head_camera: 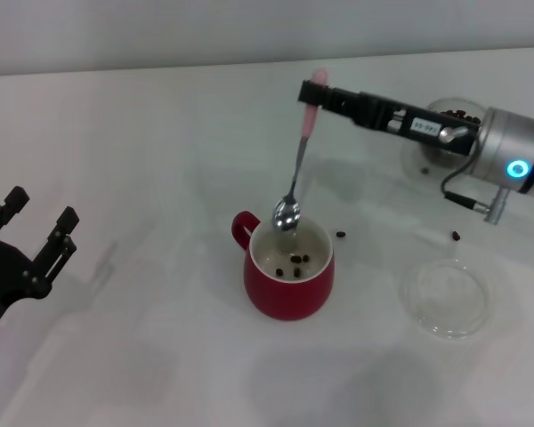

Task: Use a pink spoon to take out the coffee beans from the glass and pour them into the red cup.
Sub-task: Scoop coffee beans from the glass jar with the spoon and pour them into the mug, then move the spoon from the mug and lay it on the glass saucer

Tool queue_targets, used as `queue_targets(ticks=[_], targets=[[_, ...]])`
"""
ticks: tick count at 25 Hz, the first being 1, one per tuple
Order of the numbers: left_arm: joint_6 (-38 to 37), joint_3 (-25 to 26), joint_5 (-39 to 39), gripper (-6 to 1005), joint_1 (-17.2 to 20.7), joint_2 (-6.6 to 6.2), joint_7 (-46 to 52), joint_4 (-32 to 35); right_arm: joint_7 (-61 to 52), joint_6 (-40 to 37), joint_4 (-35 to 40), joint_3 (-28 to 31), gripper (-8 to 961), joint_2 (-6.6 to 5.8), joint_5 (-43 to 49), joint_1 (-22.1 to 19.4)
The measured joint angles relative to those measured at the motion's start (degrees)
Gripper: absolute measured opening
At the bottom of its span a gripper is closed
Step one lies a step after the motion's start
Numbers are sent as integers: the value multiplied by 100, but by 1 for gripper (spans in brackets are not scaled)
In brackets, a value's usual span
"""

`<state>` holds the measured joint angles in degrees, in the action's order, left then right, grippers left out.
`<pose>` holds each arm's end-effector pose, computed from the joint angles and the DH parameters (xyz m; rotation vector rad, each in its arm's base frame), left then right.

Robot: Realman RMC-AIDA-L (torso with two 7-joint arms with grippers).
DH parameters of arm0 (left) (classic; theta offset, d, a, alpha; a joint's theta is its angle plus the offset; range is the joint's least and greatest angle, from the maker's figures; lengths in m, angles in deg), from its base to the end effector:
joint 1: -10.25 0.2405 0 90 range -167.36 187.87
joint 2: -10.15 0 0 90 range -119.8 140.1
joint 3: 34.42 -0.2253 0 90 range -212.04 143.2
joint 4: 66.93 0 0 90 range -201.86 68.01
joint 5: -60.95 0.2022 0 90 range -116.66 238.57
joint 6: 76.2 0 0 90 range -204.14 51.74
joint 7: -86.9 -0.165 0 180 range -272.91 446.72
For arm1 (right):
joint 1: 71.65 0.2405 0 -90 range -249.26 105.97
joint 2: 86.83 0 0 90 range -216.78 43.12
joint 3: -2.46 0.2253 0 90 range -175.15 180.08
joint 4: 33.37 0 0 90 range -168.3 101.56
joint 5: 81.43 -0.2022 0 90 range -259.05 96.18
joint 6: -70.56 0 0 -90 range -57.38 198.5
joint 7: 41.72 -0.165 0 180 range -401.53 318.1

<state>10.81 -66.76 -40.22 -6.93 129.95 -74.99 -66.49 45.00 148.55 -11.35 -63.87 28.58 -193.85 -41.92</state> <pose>-0.2881 0.2508 -0.0266 -1.9729 -0.4003 -0.8504 0.2056 0.3401 -0.0109 -2.3284 1.2433 1.2417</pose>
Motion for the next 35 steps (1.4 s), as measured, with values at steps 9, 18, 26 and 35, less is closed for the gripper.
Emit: queue_targets(ticks=[9,18,26,35], targets=[[-20,43,-17,651,-2,-17,0,10,-553,850,20,1022,148,-163,18,-599],[-66,44,-217,651,-48,-26,0,61,-88,1300,34,1488,149,-385,48,-1385],[-19,38,-314,651,-122,-35,0,71,117,1448,-35,1508,150,-509,58,-1832],[-90,43,-316,651,-177,-36,0,71,238,1189,-284,1508,151,-540,181,-1990]])
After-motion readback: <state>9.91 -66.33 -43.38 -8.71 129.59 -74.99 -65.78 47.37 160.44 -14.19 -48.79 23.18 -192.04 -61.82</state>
